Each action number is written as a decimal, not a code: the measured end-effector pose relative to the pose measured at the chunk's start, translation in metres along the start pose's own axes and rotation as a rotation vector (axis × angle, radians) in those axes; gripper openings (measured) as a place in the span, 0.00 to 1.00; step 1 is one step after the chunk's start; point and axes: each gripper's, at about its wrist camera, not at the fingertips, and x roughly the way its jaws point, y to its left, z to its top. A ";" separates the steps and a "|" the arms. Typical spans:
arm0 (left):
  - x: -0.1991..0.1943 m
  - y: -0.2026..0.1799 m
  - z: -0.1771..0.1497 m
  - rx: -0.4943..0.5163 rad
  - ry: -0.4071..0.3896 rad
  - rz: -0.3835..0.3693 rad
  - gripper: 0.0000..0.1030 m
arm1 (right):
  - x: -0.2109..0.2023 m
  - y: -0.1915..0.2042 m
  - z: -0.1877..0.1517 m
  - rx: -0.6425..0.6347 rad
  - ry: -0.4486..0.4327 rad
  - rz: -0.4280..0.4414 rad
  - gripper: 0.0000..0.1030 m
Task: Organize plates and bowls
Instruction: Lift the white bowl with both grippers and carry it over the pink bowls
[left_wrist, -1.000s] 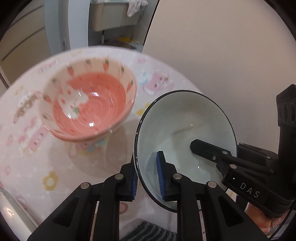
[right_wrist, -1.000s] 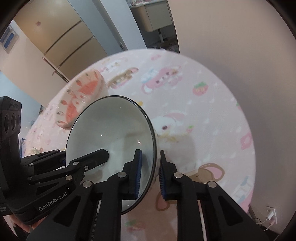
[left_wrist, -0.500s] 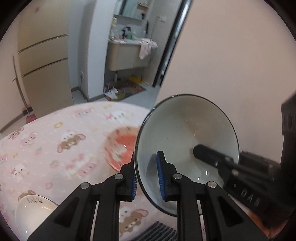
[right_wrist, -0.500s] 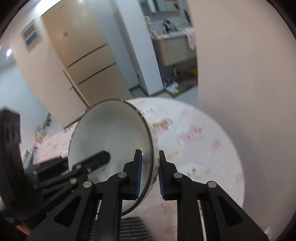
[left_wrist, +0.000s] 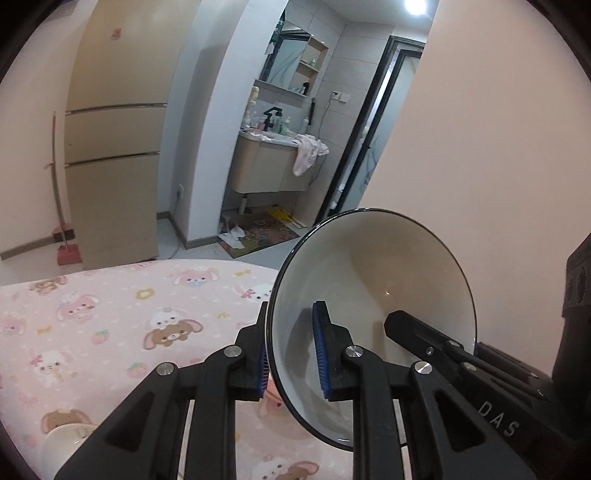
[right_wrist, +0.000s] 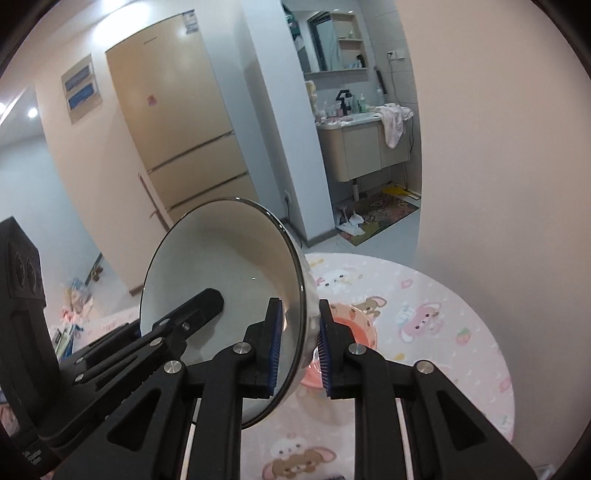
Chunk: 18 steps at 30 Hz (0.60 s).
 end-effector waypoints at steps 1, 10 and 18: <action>0.005 0.003 -0.003 -0.004 -0.003 -0.033 0.20 | 0.001 -0.003 -0.004 0.013 -0.003 0.002 0.17; 0.074 0.017 -0.032 0.008 0.097 -0.032 0.21 | 0.050 -0.019 -0.015 -0.020 0.040 -0.087 0.19; 0.100 0.026 -0.050 -0.004 0.171 -0.012 0.22 | 0.080 -0.031 -0.020 -0.009 0.112 -0.105 0.20</action>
